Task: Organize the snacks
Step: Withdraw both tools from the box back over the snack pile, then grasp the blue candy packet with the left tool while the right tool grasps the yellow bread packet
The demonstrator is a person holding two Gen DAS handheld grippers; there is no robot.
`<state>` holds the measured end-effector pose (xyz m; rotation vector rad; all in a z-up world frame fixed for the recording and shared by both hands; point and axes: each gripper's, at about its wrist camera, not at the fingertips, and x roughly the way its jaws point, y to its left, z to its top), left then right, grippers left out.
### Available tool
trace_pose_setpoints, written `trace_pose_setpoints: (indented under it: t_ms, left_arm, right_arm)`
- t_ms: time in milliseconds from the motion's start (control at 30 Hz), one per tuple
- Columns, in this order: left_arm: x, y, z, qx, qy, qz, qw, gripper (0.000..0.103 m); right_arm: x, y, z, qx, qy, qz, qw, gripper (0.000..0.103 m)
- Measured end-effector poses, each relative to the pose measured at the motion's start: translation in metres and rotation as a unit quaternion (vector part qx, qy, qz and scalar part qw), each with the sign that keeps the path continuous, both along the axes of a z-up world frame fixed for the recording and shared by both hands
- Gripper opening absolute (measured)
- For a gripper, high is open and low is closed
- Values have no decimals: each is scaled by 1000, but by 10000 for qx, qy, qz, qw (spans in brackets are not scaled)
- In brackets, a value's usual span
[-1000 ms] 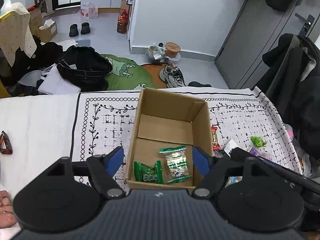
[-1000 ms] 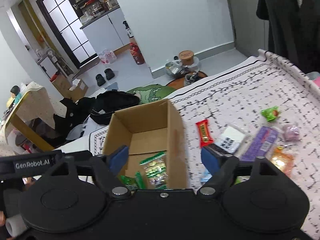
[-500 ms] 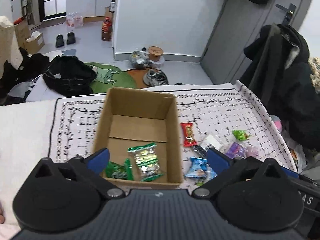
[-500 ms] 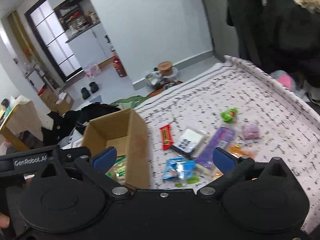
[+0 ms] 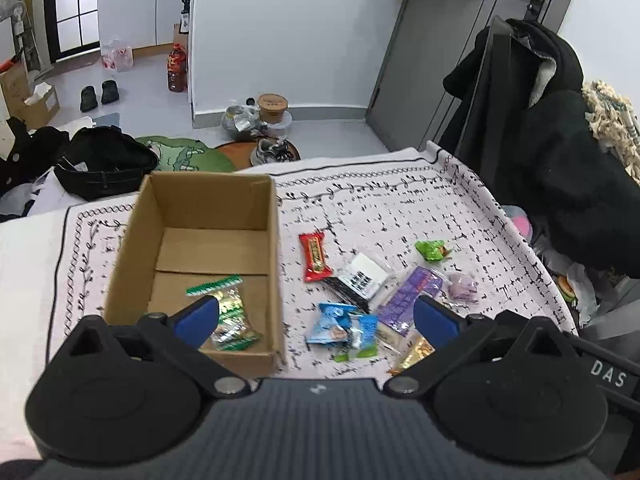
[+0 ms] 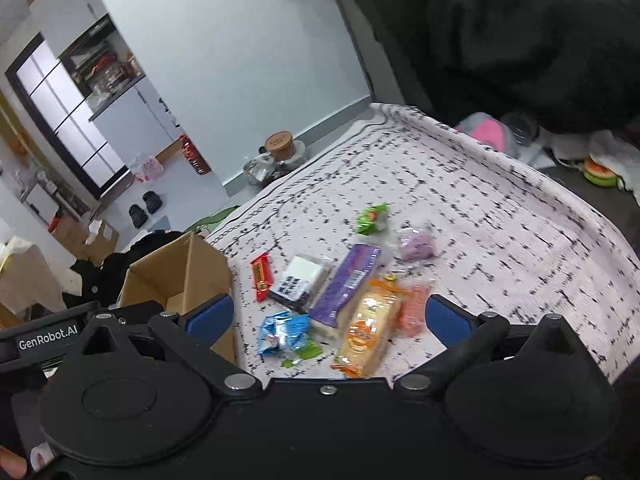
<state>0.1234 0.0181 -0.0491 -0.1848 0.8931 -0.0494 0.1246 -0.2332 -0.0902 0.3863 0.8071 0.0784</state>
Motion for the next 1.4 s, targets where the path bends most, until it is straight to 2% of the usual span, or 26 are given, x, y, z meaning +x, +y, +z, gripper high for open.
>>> trace_pose_setpoints:
  t_ms: [267, 367, 433, 533, 700, 800, 867, 967, 1100, 1267, 1400]
  left_arm:
    - [4, -27, -8, -32, 34, -106, 9999, 102]
    - [6, -35, -16, -40, 87, -168, 9998, 102]
    - [7, -38, -21, -44, 101, -105, 9999, 100]
    - [10, -43, -32, -154, 181, -69, 9997, 99]
    - [16, -55, -48, -175, 305, -95, 9993, 87]
    - [22, -61, -60, -202, 466, -68, 9987, 73]
    - [26, -63, -68, -225, 567, -75, 9981, 65]
    - [32, -65, -79, -257, 701, -61, 9972, 59]
    - [41, -70, -91, -246, 796, -88, 9965, 57]
    - [56, -72, -109, -295, 1017, -30, 9944, 44]
    - [65, -72, -121, -277, 1115, -27, 9934, 42]
  right_arm:
    - [-3, -28, -17, 440, 193, -534, 9974, 95]
    - [-4, -33, -26, 613, 252, -695, 9954, 89]
    - [-3, -35, -30, 622, 330, -801, 9943, 80]
    - [2, -37, -37, 692, 418, -858, 9930, 76]
    - [13, -37, -52, 943, 705, -863, 9893, 66]
    - [18, -37, -60, 1049, 819, -898, 9870, 58]
    - [21, -39, -64, 1119, 872, -959, 9852, 57]
    - [26, -40, -71, 1214, 978, -973, 9830, 57]
    - [33, -39, -80, 1278, 1110, -1004, 9804, 55]
    - [40, -38, -87, 1253, 1173, -995, 9801, 55]
    - [47, -32, -94, 1195, 1286, -943, 9799, 51]
